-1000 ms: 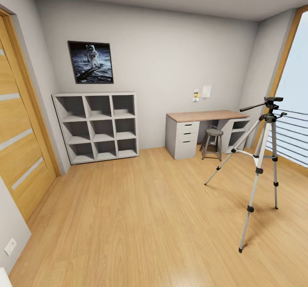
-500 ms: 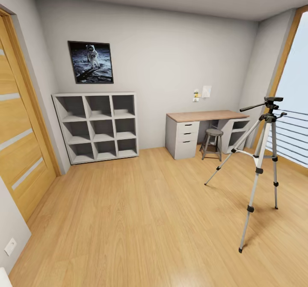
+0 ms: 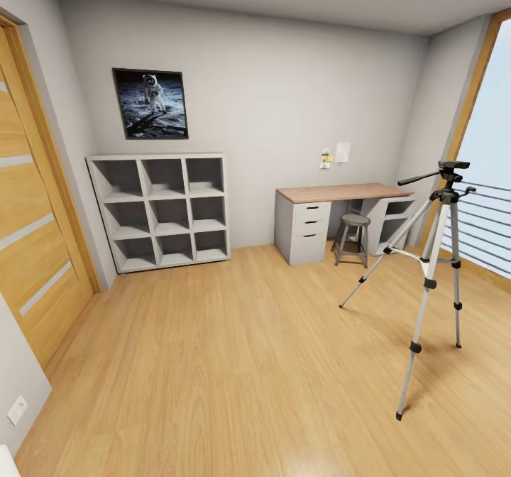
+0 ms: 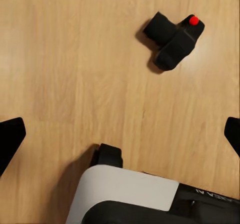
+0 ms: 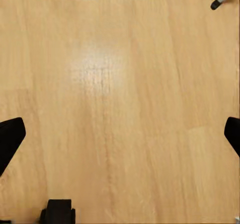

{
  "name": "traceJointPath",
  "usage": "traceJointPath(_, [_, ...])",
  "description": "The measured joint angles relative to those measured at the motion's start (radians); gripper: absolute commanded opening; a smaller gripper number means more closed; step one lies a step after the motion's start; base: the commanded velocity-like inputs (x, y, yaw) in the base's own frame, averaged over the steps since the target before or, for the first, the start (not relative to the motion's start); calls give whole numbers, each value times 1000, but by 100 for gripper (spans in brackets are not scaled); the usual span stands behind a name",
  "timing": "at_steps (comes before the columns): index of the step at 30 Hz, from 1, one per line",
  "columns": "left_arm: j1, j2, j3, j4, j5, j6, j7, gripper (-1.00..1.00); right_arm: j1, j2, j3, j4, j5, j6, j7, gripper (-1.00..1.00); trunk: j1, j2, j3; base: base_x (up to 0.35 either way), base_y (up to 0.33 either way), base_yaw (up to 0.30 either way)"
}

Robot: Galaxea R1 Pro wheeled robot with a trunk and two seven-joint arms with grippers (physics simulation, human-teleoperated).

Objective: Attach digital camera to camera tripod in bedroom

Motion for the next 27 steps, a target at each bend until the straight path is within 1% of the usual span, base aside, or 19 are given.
traceJointPath(3, [-34,7,0,-103,1,122,2,100,-92,5,-7,-2,-57,22,-7,100,0,0,0,0,0,0])
traceJointPath(6, [-105,6,0,-164,4,208,3,100,-192,8,-12,37,-116,30,-13,100,0,0,0,0,0,0])
traceJointPath(8, [-168,-1,1,-182,8,243,4,100,-263,9,-14,75,-150,32,-15,100,0,0,0,0,0,0])
traceJointPath(11, [-271,-25,1,-176,13,274,4,100,-369,11,-16,134,-195,33,-18,100,0,0,0,0,0,0])
traceJointPath(12, [-273,-26,1,-176,11,275,4,100,-370,11,-17,135,-196,34,-18,100,0,0,0,0,0,0])
traceJointPath(13, [-349,-71,0,-134,19,283,3,100,-442,12,-19,172,-229,38,-18,100,0,0,-1,0,0,0])
traceJointPath(14, [-429,-95,0,-119,23,281,3,100,-511,12,-18,176,-236,42,-18,100,0,0,0,0,0,0])
traceJointPath(15, [-435,-115,0,-109,24,278,3,100,-514,12,-19,177,-243,45,-18,100,0,0,0,0,0,0])
traceJointPath(17, [-470,-148,-4,-97,25,267,2,100,-543,13,-18,170,-248,51,-16,100,0,0,0,0,0,0])
traceJointPath(20, [-501,-188,-6,-93,21,249,3,100,-569,15,-16,147,-253,72,-13,100,0,0,0,0,0,0])
traceJointPath(23, [-517,-213,-8,-110,19,239,6,100,-582,16,-12,127,-255,110,-11,100,0,0,0,0,0,0])
traceJointPath(27, [-527,-230,-11,-148,18,235,20,100,-590,17,-9,113,-254,160,-9,100,0,0,0,0,0,0])
